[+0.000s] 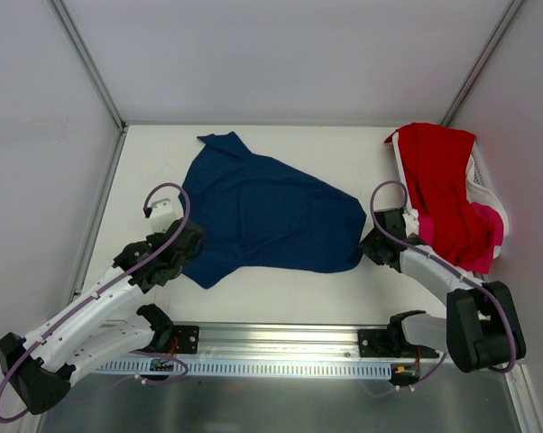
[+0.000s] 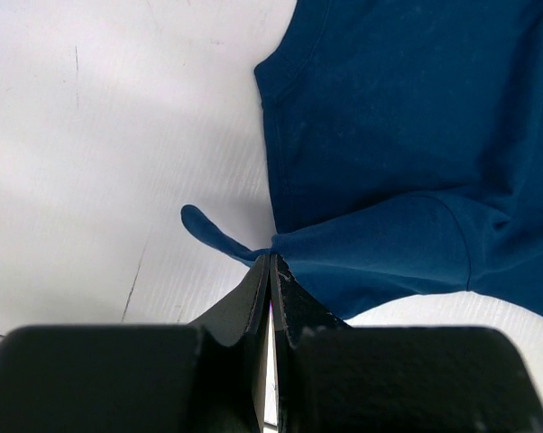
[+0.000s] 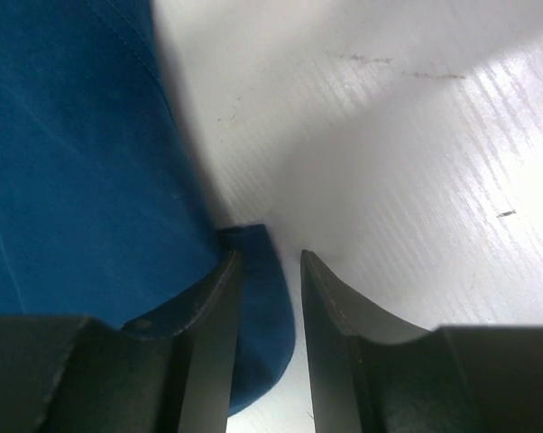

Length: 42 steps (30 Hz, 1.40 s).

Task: Fold and stack the t-shirts
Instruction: Flatten the tshirt out

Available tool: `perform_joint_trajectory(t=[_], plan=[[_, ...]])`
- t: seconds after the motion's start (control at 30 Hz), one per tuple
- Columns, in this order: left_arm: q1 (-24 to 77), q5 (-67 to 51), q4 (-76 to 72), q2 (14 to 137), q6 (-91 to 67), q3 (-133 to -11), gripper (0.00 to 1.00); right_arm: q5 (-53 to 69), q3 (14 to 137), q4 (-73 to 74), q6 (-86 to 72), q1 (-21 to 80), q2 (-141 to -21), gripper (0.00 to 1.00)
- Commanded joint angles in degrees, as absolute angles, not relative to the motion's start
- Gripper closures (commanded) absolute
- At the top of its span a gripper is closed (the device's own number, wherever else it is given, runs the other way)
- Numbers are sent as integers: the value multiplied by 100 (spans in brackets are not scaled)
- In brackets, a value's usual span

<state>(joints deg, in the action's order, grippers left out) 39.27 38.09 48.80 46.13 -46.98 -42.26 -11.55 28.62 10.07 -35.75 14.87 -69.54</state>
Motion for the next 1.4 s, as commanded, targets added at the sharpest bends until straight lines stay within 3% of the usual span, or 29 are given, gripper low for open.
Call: perform_joint_trajectory(t=[0.0,0.3,0.5,0.87,1.13,1.37], plan=[[3894,3955,4931,4588,-4746,-4210,100,-1020,2891,1283,-3577,1512,-7215,64],[3894,3964,4939,4570,-4746,-4201,100,-1002,3041,1204,-3481,1538,-7400,69],[3894,3973,4931,4579,-4746,-4201,100,-967,3155,1204,-3437,1547,-7532,99],[3894,3964,4913,4702,-4667,-4332,100,-1036,3103,1353,-3358,1634,-7243,99],[3894,3543,4931,4544,-3894,-5615,100,-1845,4085,3470,-2945,1889,-4592,99],[3902,3068,4694,4465,-3122,-6731,100,-1926,5870,4649,-2400,1925,-3588,99]])
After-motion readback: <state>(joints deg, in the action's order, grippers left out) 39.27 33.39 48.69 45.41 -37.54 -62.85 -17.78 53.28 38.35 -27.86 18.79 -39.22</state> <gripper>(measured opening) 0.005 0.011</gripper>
